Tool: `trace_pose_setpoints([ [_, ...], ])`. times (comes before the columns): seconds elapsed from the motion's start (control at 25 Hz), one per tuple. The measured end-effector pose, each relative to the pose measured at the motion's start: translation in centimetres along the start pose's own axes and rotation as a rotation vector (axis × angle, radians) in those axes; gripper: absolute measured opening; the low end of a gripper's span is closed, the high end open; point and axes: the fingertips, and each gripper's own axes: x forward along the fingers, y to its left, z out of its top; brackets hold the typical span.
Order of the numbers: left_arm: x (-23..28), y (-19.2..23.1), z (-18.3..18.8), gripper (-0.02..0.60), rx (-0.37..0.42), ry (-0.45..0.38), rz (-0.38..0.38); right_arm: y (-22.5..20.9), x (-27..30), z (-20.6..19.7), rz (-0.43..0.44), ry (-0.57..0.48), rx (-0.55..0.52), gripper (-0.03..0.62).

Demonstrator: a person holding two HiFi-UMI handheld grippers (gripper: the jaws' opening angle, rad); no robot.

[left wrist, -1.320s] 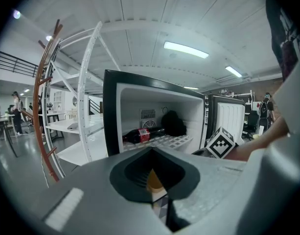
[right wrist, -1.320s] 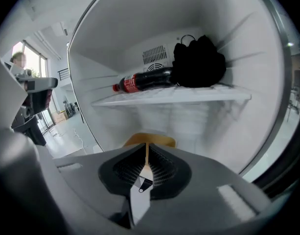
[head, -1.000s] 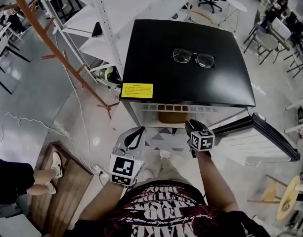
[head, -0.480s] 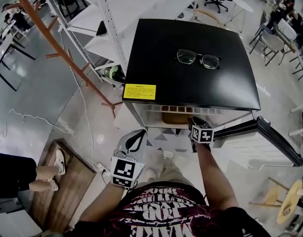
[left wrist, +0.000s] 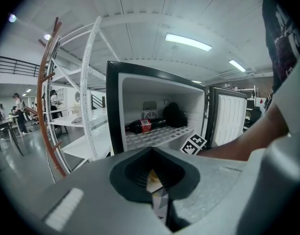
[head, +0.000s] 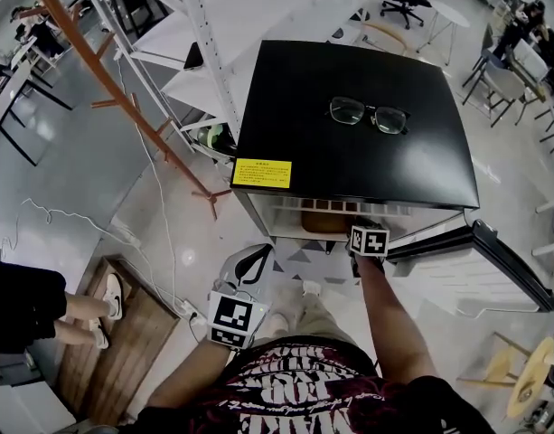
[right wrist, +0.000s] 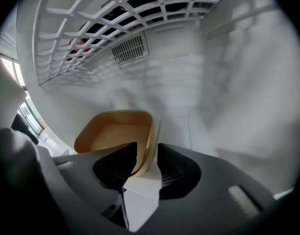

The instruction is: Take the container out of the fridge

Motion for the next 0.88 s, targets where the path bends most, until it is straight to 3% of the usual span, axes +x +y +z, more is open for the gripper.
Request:
trace_pose_setpoints([
  [0.16, -0.5, 0.2, 0.1, 0.0, 0.005, -0.001, 0.007, 0.3, 0.8, -0.6, -0.009, 0.041, 0.0, 0.156],
  [0.28, -0.9, 0.2, 0.1, 0.0, 0.006, -0.004, 0.009, 0.2, 0.9, -0.8, 0.001, 0.036, 0.062, 0.147],
  [0.56, -2.3, 0.8, 0.3, 0.001, 0.008, -0.021, 0.026, -0.2, -0.6, -2.2, -0.026, 0.007, 0.164, 0.069],
  [0.88, -3.5, 0.7, 0.5, 0.002, 0.014, -0.049, 0.019, 1.1, -3.8, -3.1, 0.029, -0.043, 0.292, 0.058],
])
